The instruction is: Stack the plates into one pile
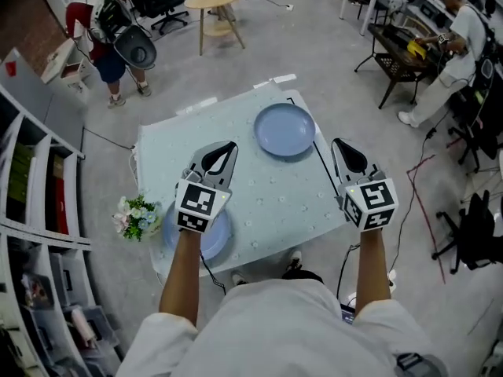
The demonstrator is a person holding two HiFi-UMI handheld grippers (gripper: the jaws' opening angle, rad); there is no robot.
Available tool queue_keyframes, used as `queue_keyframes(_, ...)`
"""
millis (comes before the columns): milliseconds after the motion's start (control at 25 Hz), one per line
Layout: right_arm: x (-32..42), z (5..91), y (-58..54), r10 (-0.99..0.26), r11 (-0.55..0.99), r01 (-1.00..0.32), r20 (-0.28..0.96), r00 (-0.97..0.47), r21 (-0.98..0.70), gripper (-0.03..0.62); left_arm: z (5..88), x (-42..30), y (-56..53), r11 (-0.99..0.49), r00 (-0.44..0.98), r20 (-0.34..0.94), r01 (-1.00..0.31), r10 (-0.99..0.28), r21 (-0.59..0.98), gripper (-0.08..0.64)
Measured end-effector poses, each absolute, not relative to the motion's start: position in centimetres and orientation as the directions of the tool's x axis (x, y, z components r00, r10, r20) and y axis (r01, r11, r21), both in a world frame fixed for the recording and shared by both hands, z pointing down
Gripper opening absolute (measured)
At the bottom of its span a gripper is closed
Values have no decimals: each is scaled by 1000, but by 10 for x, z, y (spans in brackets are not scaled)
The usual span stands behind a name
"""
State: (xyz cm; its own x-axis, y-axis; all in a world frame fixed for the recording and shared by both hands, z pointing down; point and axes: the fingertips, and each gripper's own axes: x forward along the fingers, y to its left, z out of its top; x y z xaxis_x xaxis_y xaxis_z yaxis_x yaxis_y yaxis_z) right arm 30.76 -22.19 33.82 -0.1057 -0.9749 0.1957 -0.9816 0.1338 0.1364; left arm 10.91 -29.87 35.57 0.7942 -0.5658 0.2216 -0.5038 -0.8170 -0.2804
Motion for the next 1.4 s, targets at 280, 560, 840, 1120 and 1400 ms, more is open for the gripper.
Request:
queue_keyframes(280,396,368,-205,-976,10,-997,219,8,79,13,401,225,-323,-899,844,330,-346,-423,-269,21)
queue_keyframes(560,474,412,-197,-948,7,-994,317,27,106,12,497,359,-334,-951,818,494,-199,-295,-238,146)
queue_keyframes(840,514,463,-215,-908,82,-994,416,-47,68,12,614,426,-356,-968,714,654,-166,-249,-187,181)
queue_keyframes(1120,526,499,-217,-874,125,-992,476,-99,23,12,688,433,-370,-960,581,764,-168,-280,-224,179)
queue_keyframes(1400,524,519,-217,-854,145,-989,505,-128,-5,12,693,429,-367,-961,557,783,-156,-277,-228,78)
